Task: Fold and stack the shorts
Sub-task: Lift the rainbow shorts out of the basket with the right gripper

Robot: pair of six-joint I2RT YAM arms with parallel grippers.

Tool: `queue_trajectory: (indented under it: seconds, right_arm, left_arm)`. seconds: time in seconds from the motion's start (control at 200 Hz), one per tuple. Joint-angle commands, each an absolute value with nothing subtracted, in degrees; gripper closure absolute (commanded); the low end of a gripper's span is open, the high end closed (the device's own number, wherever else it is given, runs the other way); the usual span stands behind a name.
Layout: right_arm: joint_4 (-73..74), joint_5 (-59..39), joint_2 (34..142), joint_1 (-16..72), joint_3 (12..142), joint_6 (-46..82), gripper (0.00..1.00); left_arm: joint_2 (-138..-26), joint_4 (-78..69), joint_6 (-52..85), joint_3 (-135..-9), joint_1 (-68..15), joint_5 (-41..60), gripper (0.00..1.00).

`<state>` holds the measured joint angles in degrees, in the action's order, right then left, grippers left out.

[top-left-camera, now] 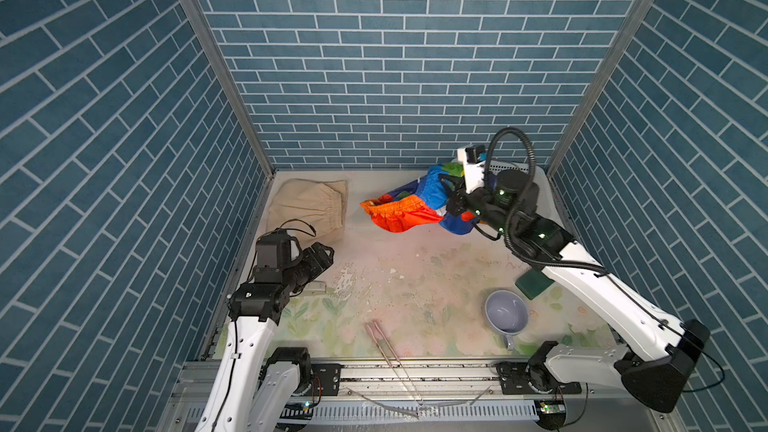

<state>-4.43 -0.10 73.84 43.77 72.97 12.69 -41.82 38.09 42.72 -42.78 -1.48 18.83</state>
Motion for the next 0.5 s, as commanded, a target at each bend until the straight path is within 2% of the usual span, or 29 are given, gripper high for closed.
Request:
queue_trajectory:
  seconds: [0.0,0.095,0.195,0.375,0.495]
  right_arm:
    - [-2.9,-2.8,77.87,45.0,68.12,20.77,0.92]
    - [-6.79,-4.22,80.57,45.02,66.55,22.6,0.57]
    - [-9.85,-4.67,80.89,45.05,63.67,22.76,0.4]
    - [-9.93,-0.12,72.69,45.02,53.81,21.75,0.34]
    - [-14.36,7.2,65.77,44.91,49.01,19.81,0.33]
  left_arm:
    - [-39.83,34.5,46.79,-39.02,-1.23,20.2,0.15]
    - [-38.08,32.77,48.03,-36.64,-1.31,20.95,0.14]
    - [-36.9,33.41,47.88,-36.46,-2.38,20.39,0.12]
    - [-38.89,31.69,48.28,-37.48,-7.35,17.74,0.09]
    - [-44.09,27.46,49.53,-38.42,-16.42,12.91,0.09]
